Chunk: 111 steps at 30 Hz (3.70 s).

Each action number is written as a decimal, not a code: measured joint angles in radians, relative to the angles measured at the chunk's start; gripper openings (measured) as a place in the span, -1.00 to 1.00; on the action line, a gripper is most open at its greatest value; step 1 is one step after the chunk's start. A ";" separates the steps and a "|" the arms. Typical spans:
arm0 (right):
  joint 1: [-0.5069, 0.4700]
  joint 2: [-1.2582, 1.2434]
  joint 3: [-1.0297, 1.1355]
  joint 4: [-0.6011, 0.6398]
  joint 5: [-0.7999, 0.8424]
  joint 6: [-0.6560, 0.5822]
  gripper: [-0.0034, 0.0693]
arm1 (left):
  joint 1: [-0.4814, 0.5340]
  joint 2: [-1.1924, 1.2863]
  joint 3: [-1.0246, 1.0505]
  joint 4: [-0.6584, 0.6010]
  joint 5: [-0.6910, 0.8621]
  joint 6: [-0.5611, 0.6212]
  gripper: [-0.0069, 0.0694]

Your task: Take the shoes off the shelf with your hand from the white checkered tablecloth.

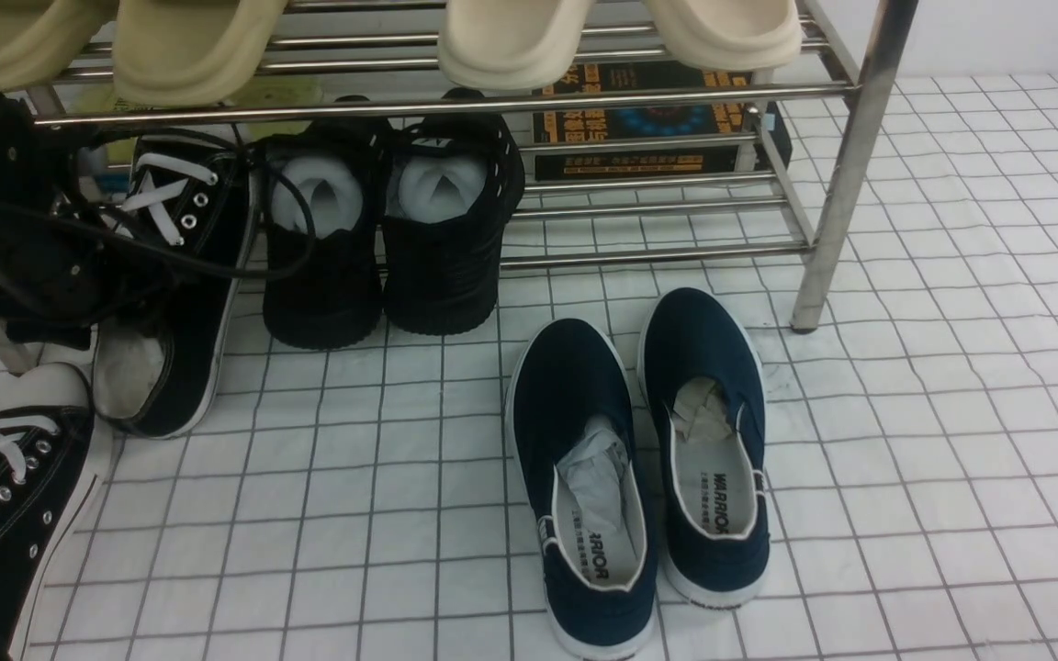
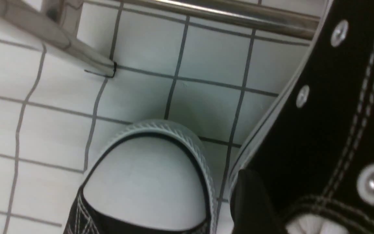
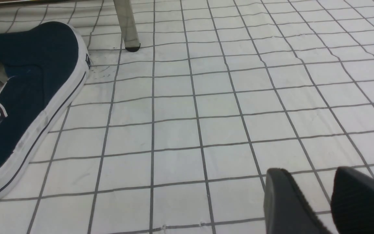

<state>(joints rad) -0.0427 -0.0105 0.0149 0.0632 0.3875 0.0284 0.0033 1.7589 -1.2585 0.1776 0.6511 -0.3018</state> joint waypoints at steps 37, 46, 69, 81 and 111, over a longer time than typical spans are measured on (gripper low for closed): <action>-0.001 0.000 0.000 0.000 0.000 0.000 -0.25 | 0.000 -0.282 0.083 -0.202 0.331 0.099 -0.79; -0.001 0.000 0.000 0.000 0.000 0.000 -0.25 | 0.000 -0.366 0.241 -0.202 0.295 0.113 -0.79; -0.001 0.000 0.000 0.000 0.000 0.000 -0.25 | 0.000 -0.399 0.352 -0.154 0.226 0.154 -0.23; -0.001 0.000 0.000 0.000 0.000 0.000 -0.25 | 0.000 -0.819 0.384 -0.271 0.477 0.337 -0.73; -0.001 0.000 0.000 0.000 0.000 0.000 -0.25 | 0.000 -1.533 1.124 -0.545 -0.349 0.494 -0.77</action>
<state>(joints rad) -0.0435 -0.0105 0.0149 0.0632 0.3875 0.0284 0.0033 0.2255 -0.1341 -0.3678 0.3022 0.1917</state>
